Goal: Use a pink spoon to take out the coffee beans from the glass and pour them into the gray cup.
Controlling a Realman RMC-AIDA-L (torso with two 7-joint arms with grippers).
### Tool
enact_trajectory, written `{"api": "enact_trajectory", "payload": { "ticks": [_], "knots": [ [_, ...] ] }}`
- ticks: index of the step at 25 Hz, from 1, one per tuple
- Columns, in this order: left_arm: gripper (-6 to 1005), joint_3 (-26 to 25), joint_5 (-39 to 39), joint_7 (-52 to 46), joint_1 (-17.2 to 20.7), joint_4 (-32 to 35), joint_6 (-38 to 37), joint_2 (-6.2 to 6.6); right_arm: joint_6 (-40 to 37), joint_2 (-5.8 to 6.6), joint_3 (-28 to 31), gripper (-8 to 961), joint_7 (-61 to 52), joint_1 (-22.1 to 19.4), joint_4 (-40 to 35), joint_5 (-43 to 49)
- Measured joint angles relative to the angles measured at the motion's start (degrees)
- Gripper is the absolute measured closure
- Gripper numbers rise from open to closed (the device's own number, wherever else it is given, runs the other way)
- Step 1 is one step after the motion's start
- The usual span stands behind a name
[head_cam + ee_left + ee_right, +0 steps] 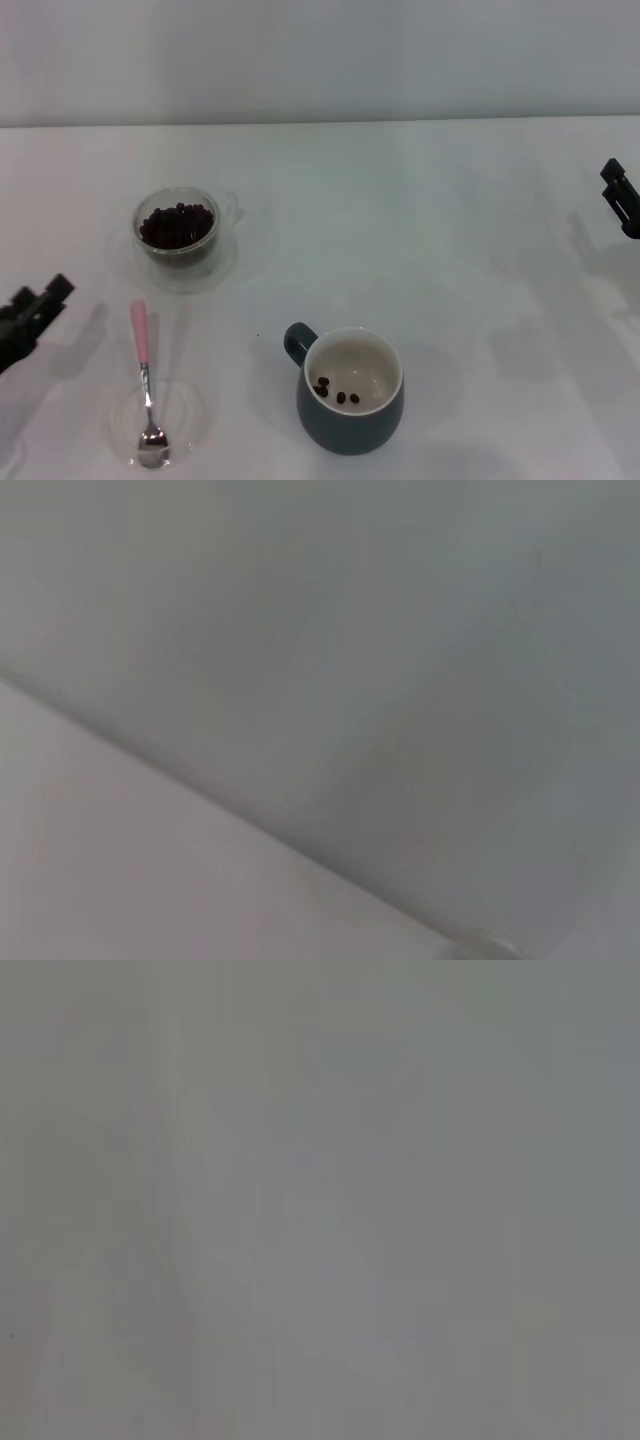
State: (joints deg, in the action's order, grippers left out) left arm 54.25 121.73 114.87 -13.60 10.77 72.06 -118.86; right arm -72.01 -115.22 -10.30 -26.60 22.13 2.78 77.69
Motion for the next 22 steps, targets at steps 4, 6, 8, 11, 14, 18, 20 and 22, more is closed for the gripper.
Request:
{"api": "enact_trajectory", "payload": {
  "ticks": [4,6,8,11,14,18,20,22],
  "knots": [
    [266,-4.9,0.0,8.7,1.2,0.1,0.3,0.04,0.0,-0.07,0.0,332,0.0,-0.2,0.0,0.0],
    [191,-7.2,0.1,13.2,1.9,0.3,1.2,0.04,-0.1,-0.09,0.0,332,0.0,-0.4,0.0,0.0],
    [149,-10.6,0.3,20.3,2.5,0.3,2.3,-0.08,-0.2,-0.09,0.0,332,0.0,-0.5,0.0,0.0],
    [136,-13.8,1.6,29.6,2.9,-0.6,2.9,-0.35,-0.1,-0.09,0.0,332,0.1,-0.6,0.1,-1.0],
    [123,-14.6,4.2,35.3,2.3,-2.4,2.5,-0.40,0.0,-0.10,0.0,332,0.4,-0.9,0.1,-1.5],
    [119,-14.6,5.7,39.1,1.3,-4.6,2.4,-0.43,0.0,-0.09,0.0,332,0.5,-1.2,0.1,-1.5],
    [119,-14.7,5.8,40.1,0.6,-5.8,2.4,-0.43,-0.2,-0.09,0.0,332,0.5,-1.6,0.1,-1.5],
    [119,-14.8,5.9,40.6,0.1,-6.9,2.3,-0.43,-0.5,-0.03,0.0,332,0.5,-2.1,-0.1,-1.5]
  ]
}}
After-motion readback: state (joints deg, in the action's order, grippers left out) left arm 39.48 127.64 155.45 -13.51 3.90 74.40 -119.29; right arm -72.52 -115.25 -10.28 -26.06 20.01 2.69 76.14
